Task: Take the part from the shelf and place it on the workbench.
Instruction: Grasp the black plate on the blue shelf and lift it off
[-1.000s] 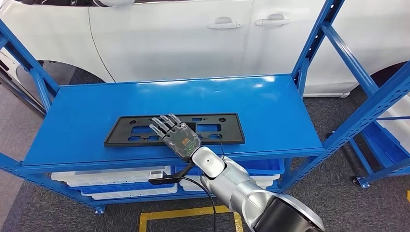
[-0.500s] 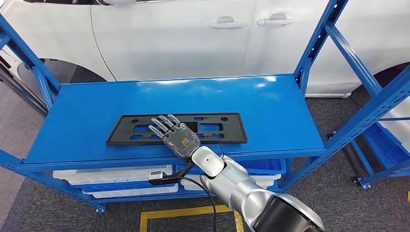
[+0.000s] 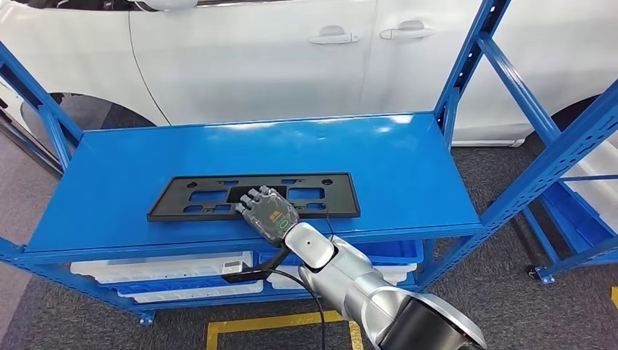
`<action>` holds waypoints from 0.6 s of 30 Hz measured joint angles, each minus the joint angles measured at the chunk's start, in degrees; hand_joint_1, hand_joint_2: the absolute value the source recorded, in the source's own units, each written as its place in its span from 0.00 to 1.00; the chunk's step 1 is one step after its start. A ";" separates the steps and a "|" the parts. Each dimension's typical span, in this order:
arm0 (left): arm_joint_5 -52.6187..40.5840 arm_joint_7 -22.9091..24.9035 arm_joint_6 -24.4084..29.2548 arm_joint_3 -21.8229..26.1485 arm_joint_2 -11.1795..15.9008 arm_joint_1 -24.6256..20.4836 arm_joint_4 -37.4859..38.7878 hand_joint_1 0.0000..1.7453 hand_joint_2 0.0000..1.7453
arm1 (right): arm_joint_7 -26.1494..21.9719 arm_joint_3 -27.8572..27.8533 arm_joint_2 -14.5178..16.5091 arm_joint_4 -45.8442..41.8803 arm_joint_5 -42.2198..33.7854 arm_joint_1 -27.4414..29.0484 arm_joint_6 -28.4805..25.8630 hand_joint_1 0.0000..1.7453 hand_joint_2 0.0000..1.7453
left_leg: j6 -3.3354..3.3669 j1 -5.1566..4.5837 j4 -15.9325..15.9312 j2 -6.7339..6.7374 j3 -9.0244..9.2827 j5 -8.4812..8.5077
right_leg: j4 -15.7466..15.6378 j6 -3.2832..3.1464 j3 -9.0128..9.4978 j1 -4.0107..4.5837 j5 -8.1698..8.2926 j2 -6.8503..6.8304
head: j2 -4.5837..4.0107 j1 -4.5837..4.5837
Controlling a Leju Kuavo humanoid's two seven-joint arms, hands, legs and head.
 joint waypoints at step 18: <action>0.38 -1.15 -0.38 0.55 -0.13 -0.45 0.00 0.00 0.00 | 0.15 0.48 0.42 0.15 0.49 -0.55 1.08 0.97 1.00 | -0.24 0.18 -0.43 -0.15 0.14 -0.18 | 0.26 0.55 -0.88 -0.51 0.42 -0.05 | 0.00 0.00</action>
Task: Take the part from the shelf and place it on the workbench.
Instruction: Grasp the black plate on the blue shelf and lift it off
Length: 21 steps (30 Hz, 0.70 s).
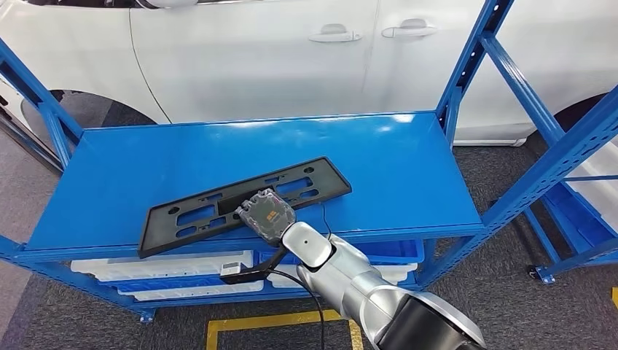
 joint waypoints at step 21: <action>0.77 -9.30 -2.61 0.25 0.33 -1.00 0.00 0.00 1.00 | -2.09 -0.22 0.37 -1.41 -4.42 -2.05 -3.79 0.97 1.00 | 1.93 0.21 -0.29 0.29 -0.17 0.53 | 15.06 1.85 -7.00 -0.20 -7.46 0.01 | 0.00 0.00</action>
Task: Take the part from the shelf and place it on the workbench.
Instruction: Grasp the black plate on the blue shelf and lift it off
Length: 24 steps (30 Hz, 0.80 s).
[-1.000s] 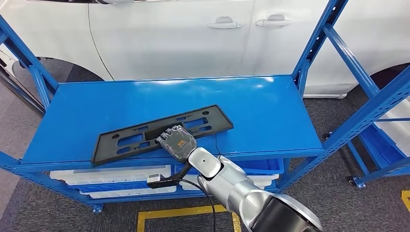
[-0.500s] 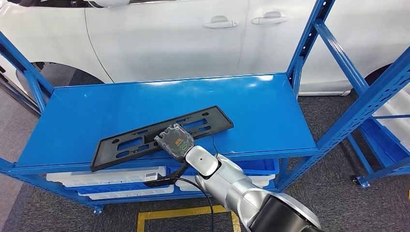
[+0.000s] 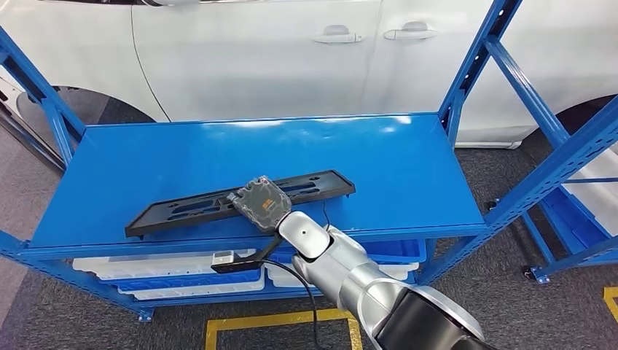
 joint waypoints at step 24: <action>4.50 -3.32 2.96 1.57 0.27 -1.11 0.00 0.00 1.00 | -26.69 -19.14 -10.25 -54.54 -57.98 14.29 14.46 0.97 1.00 | -1.33 -0.42 0.69 -0.25 -0.36 -0.46 | -15.16 -1.29 7.31 0.19 7.18 0.31 | 0.00 -0.01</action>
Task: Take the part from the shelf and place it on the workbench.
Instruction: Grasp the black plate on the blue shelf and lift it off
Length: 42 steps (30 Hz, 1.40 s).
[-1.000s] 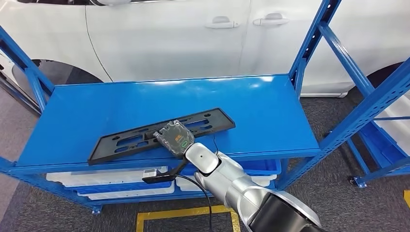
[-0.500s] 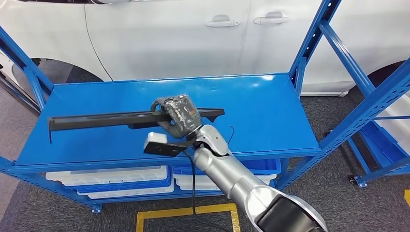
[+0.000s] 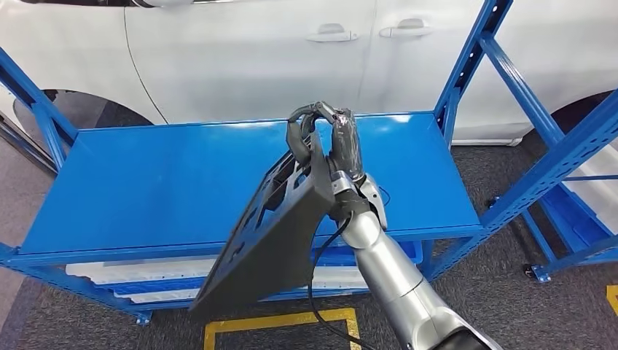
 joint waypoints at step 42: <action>-2.37 4.32 -1.11 -0.24 0.45 1.64 0.00 0.00 1.00 | -6.45 -0.93 -7.73 -37.95 -34.91 10.99 32.05 0.97 1.00 | 1.49 -0.08 -0.26 0.06 0.58 0.04 | 7.01 1.77 -2.16 -0.89 -2.93 -0.50 | 0.00 0.01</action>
